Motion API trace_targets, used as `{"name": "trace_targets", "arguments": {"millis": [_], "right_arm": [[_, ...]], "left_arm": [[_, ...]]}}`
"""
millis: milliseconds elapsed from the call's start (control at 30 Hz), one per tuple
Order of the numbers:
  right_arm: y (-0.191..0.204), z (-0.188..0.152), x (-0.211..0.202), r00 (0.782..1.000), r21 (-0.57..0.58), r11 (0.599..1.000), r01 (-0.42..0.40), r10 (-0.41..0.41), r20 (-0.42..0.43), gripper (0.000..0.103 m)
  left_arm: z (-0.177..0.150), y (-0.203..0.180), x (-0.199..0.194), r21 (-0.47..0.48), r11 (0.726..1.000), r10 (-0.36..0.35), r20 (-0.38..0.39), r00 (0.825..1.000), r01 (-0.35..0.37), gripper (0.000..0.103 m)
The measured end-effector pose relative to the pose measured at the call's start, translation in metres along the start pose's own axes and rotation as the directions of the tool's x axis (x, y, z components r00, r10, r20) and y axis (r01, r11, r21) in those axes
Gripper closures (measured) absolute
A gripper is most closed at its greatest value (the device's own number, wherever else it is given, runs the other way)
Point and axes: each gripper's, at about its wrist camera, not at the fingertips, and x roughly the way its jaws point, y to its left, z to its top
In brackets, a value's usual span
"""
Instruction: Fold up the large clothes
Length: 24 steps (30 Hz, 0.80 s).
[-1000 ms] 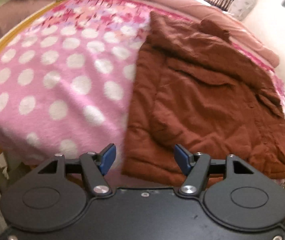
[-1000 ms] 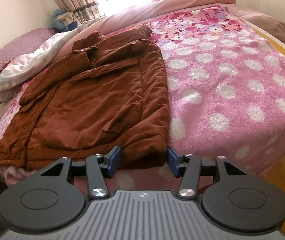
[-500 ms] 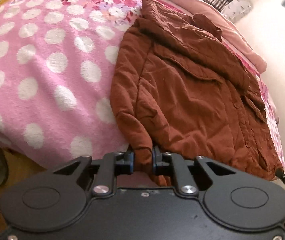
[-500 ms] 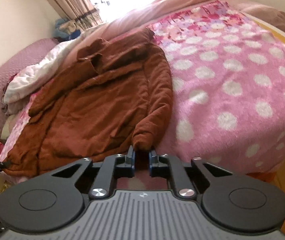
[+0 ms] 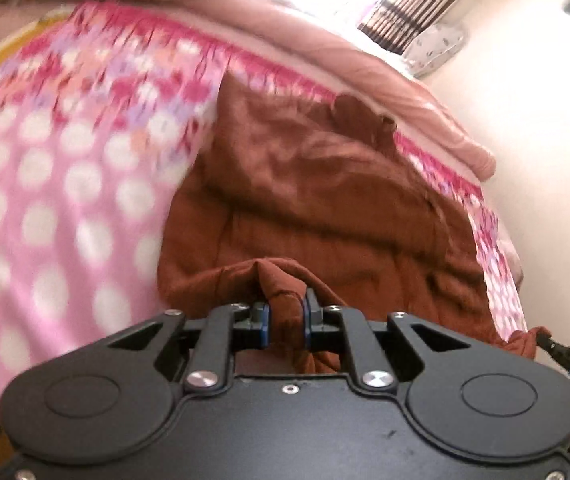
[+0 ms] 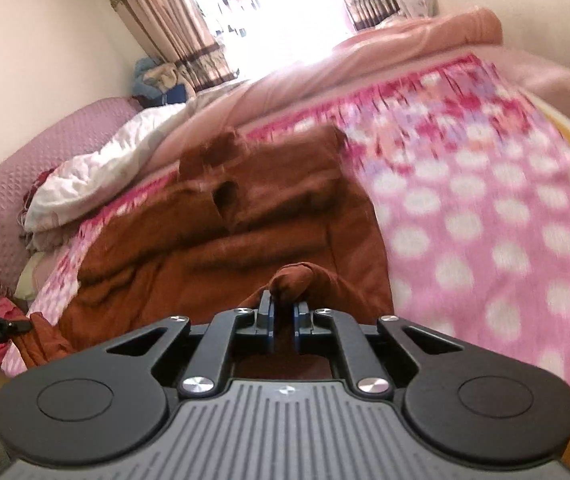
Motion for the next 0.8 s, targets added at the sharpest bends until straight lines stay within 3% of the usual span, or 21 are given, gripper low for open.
{"name": "trace_targets", "arguments": {"millis": [167,433,700,800], "right_arm": [[0.003,0.063,0.036,1.0,0.018,1.0,-0.011,0.011,0.02,0.095],[0.007,0.16,0.12,1.0,-0.009,1.0,0.017,-0.017,0.003,0.095],[-0.016,0.227,0.235,0.995,-0.022,0.997,0.073,-0.074,-0.059,0.095],[-0.028,0.23,0.28,0.991,-0.012,0.996,0.085,-0.085,-0.101,0.096]], "left_arm": [[0.067,-0.006,0.024,-0.047,0.999,-0.027,0.029,0.999,0.028,0.091],[0.189,-0.028,0.101,-0.033,0.997,0.063,0.029,0.998,-0.063,0.091],[0.261,0.01,0.207,-0.144,0.979,0.14,-0.061,0.988,-0.148,0.091],[0.272,0.016,0.238,-0.113,0.976,0.178,-0.095,0.979,-0.189,0.091]]}}
